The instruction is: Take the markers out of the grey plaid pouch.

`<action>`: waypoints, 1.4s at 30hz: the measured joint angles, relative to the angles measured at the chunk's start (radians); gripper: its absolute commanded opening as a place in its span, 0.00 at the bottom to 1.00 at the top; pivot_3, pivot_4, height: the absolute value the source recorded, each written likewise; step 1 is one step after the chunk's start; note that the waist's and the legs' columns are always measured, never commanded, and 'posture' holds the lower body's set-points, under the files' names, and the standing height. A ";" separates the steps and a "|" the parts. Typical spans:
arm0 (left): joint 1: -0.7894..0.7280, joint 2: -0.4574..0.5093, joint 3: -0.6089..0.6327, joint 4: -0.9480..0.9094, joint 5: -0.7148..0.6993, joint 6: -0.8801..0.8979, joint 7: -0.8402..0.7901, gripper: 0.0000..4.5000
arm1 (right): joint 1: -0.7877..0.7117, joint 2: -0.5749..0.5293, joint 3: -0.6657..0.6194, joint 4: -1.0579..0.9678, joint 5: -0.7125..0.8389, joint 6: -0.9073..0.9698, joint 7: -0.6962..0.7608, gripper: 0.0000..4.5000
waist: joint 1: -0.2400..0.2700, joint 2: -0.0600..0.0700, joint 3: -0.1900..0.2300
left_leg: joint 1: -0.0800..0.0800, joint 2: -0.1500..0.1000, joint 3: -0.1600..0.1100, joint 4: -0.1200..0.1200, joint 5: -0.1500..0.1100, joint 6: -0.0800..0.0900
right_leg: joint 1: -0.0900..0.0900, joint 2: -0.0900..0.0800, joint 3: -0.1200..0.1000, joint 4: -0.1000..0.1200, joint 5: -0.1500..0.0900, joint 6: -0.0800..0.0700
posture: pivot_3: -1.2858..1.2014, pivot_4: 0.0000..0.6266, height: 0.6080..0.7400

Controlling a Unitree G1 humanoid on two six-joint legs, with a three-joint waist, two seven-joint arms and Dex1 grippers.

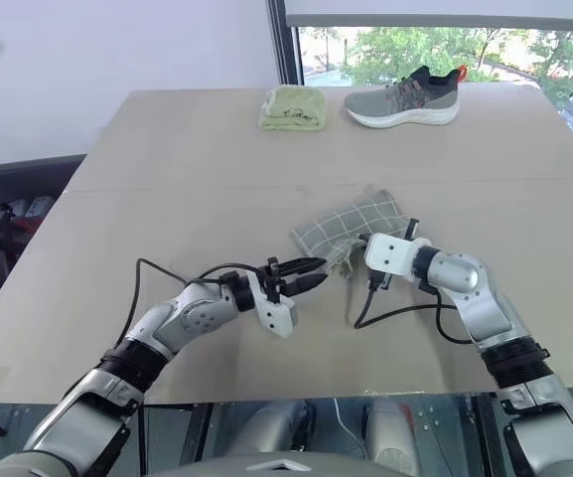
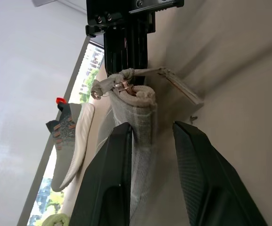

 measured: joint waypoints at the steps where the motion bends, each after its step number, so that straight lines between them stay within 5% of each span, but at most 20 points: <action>1: -0.006 -0.008 0.000 0.004 0.011 0.008 0.008 0.31 | 0.000 0.004 0.001 -0.008 0.000 0.007 0.003 0.00 | 0.000 0.000 0.000 | 0.000 0.000 0.000 0.000 0.000 0.000 | 0.000 0.000 0.000 0.000 0.000 0.000 | 0.52 0.24 1.00; 10: -0.054 -0.054 -0.009 0.051 0.072 0.081 0.081 0.31 | 0.005 0.014 0.003 -0.040 0.004 0.035 0.012 0.00 | -0.001 -0.001 0.000 | 0.000 0.000 0.000 0.001 0.000 0.000 | 0.000 0.000 0.000 0.001 0.000 0.000 | 0.52 0.24 1.00; 15: -0.056 -0.048 0.000 0.030 0.073 0.095 0.097 0.01 | 0.005 0.014 0.002 -0.041 0.006 0.036 0.011 0.00 | 0.000 -0.001 0.000 | 0.001 0.000 0.000 0.001 0.001 -0.001 | 0.000 0.000 0.000 0.002 0.000 0.000 | 0.52 0.24 1.00; 21: -0.044 -0.048 0.001 0.005 0.073 0.131 0.097 0.01 | 0.005 0.020 0.002 -0.042 0.012 0.046 0.007 0.00 | -0.001 -0.001 0.000 | 0.002 0.000 0.000 0.001 0.001 -0.002 | 0.001 0.000 0.000 0.002 0.000 0.000 | 0.52 0.24 1.00; 22: -0.039 -0.048 0.002 0.000 0.072 0.136 0.097 0.00 | 0.005 0.022 0.002 -0.046 0.022 0.061 0.010 0.18 | -0.001 -0.001 0.000 | 0.001 0.000 0.000 0.001 0.001 -0.002 | 0.001 0.000 0.000 0.002 0.000 0.000 | 0.52 0.24 1.00; 30: -0.022 -0.049 0.006 -0.020 0.053 0.171 0.095 0.00 | 0.021 0.021 0.001 -0.155 0.095 0.122 0.057 0.96 | -0.002 -0.001 0.000 | 0.001 0.001 0.000 0.001 0.001 -0.002 | 0.001 0.001 0.000 0.002 0.000 -0.001 | 0.52 0.24 1.00; 37: -0.020 -0.049 0.006 -0.019 0.033 0.168 0.091 0.00 | 0.009 0.020 0.030 -0.151 0.042 0.100 0.046 0.96 | -0.002 -0.001 0.000 | 0.001 0.001 0.000 0.001 0.001 -0.002 | 0.000 0.001 0.000 0.002 0.000 -0.001 | 0.52 0.24 1.00; 42: -0.009 -0.041 0.011 -0.023 0.017 0.147 0.092 0.00 | 0.004 0.018 0.046 -0.097 -0.007 0.083 0.029 0.62 | -0.002 -0.001 0.000 | 0.000 0.001 0.000 0.001 0.001 -0.002 | -0.001 0.001 0.000 0.002 0.000 -0.001 | 0.52 0.24 1.00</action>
